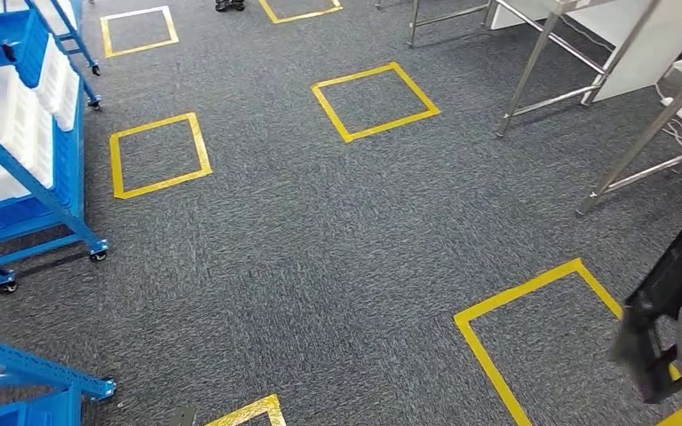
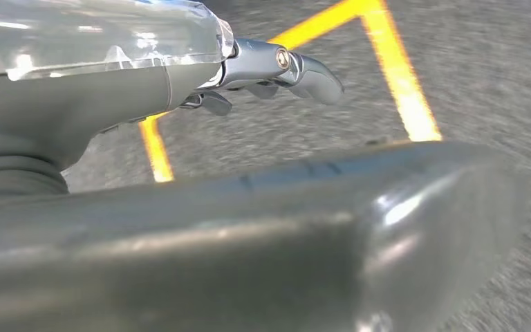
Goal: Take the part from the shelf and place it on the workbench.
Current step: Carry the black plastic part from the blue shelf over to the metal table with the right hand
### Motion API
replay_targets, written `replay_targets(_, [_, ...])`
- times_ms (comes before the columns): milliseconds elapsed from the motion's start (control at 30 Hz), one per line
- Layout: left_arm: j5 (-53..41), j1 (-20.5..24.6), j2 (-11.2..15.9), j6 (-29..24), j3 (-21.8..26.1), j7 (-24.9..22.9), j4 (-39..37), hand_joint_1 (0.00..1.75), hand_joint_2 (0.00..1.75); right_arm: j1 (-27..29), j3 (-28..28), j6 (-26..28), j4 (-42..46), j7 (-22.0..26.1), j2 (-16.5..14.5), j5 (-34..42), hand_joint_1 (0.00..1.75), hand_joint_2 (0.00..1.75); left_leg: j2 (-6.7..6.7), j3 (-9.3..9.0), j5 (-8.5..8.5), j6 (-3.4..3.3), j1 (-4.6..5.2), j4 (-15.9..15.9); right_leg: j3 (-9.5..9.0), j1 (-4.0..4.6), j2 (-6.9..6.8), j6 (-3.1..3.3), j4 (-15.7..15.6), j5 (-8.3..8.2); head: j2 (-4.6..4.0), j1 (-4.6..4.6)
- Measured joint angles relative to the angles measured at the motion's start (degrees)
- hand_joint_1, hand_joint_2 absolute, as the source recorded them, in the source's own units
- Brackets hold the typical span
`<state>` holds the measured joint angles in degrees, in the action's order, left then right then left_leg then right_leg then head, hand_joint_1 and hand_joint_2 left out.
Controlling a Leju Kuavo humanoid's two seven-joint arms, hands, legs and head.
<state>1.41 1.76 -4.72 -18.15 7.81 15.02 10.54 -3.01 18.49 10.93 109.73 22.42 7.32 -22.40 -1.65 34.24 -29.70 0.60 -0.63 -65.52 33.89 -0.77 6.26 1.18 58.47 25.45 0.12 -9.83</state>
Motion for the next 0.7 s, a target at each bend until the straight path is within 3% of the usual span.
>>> replay_targets(67, [-0.43, 0.26, 0.16, 0.41, -0.14, 0.28, 0.0, 0.0, 0.0, -8.63, -1.62, -1.68, -5.53, -4.28, 5.48, -6.21, 1.75, 1.75, -2.19, -2.02, 2.2, -0.46, -0.02, 5.82, 0.76, -0.21, 1.62, -0.79, 0.44, -0.25, -0.01, 0.01])
replay_targets(100, [-0.51, 0.41, 0.22, 0.57, -0.26, 0.35, 0.01, 0.0, 0.0, -12.61, -2.76, -2.6, -8.41, -5.84, 8.09, -8.55, 1.75, 1.75, -2.65, -2.18, 2.34, -0.76, 0.12, 6.69, 1.19, -0.38, 2.3, -1.33, 0.49, -0.45, 0.0, 0.0])
replay_targets(167, [-0.57, 0.72, 0.22, 0.74, -0.59, 0.43, 0.01, 0.0, 0.0, -18.47, -4.68, -3.75, -12.97, -7.5, 12.34, -10.96, 1.75, 1.75, -1.83, -2.14, 2.9, -1.53, 0.3, 7.2, 1.72, -0.76, 2.89, -2.34, 0.28, -0.82, 0.0, 0.01])
replay_targets(233, [-0.61, 0.7, 0.22, 0.86, -0.82, 0.45, 0.01, 0.0, 0.0, -22.61, -6.05, -4.52, -16.3, -8.25, 15.29, -12.11, 1.75, 1.75, -0.84, -2.3, 3.62, -2.32, 0.22, 8.11, 2.55, -0.65, -0.09, -2.82, 1.57, 0.09, 0.0, 0.07])
replay_targets(300, [-0.64, 0.37, 0.24, 1.1, -0.93, 0.47, 0.01, 0.0, 0.0, -28.01, -8.58, -6.44, -20.03, -9.32, 17.55, -14.54, 1.75, 1.75, 0.57, -2.33, 3.91, -2.76, 0.39, 8.6, 5.43, -0.52, -4.31, -2.95, 7.25, 3.24, -0.01, 0.18])
replay_targets(367, [-0.79, 0.14, 0.24, 1.44, -0.95, 0.58, 0.0, 0.0, 0.0, -34.87, -12.95, -9.88, -24.76, -10.75, 19.44, -18.55, 1.75, 1.75, 2.39, -2.26, 3.75, -2.87, 0.63, 8.53, 9.01, -0.61, -5.67, -3.14, 14.23, 5.88, -0.01, 0.23])
replay_targets(400, [-0.95, 0.12, 0.24, 1.62, -0.96, 0.72, 0.0, 0.0, 0.0, -38.6, -15.72, -11.92, -27.53, -11.25, 20.12, -20.7, 1.75, 1.75, 3.31, -2.29, 3.6, -2.81, 0.66, 8.46, 9.77, -0.64, -5.87, -3.25, 15.57, 5.74, -0.01, 0.22])
replay_targets(433, [-1.12, 0.15, 0.24, 1.8, -0.96, 0.92, 0.0, 0.0, 0.0, -42.53, -18.53, -13.91, -30.34, -11.62, 20.59, -22.66, 1.75, 1.75, 4.23, -2.34, 3.41, -2.7, 0.65, 8.35, 9.48, -0.67, -6.1, -3.36, 14.85, 4.56, 0.0, 0.22])
replay_targets(467, [-1.26, 0.21, 0.24, 1.98, -0.97, 1.2, 0.0, 0.0, 0.0, -46.63, -21.56, -15.88, -33.3, -11.83, 20.87, -24.5, 1.75, 1.75, 5.09, -2.4, 3.16, -2.54, 0.64, 8.17, 8.13, -0.71, -6.65, -3.45, 12.0, 2.55, -0.01, 0.22])
replay_targets(533, [-1.32, 0.35, 0.3, 2.38, -0.97, 1.93, 0.0, 0.0, 0.0, -54.67, -27.8, -19.07, -39.25, -11.92, 21.05, -27.3, 1.75, 1.75, 6.59, -2.5, 2.51, -2.04, 0.83, 7.59, 4.65, -0.33, -9.18, -3.41, 4.7, -0.62, -0.01, 0.22])
replay_targets(600, [-1.25, 0.42, 0.41, 2.66, -0.97, 2.67, 0.0, 0.0, 0.0, -60.9, -33.38, -20.9, -44.25, -11.63, 21.02, -28.55, 1.75, 1.75, 7.64, -2.57, 1.96, -1.46, 1.2, 7.21, 3.12, 0.25, -10.88, -2.6, 1.21, -1.17, -0.01, 0.2])
replay_targets(667, [-1.21, 0.47, 0.46, 2.9, -0.97, 3.28, 0.0, 0.0, 0.0, -64.6, -37.57, -22.67, -47.67, -10.86, 21.04, -27.84, 1.75, 1.75, 8.72, -2.83, 1.64, -0.94, 1.33, 7.21, 3.19, 0.5, -10.03, -1.58, 1.08, -0.93, 0.0, 0.19])
replay_targets(700, [-1.21, 0.53, 0.46, 3.06, -0.97, 3.56, 0.0, 0.0, 0.0, -65.75, -39.2, -23.84, -48.77, -10.36, 21.07, -26.86, 1.75, 1.75, 8.6, -2.9, 1.28, -0.63, 1.21, 7.0, 3.12, 0.47, -9.39, -1.24, 0.99, -0.91, 0.0, 0.18])
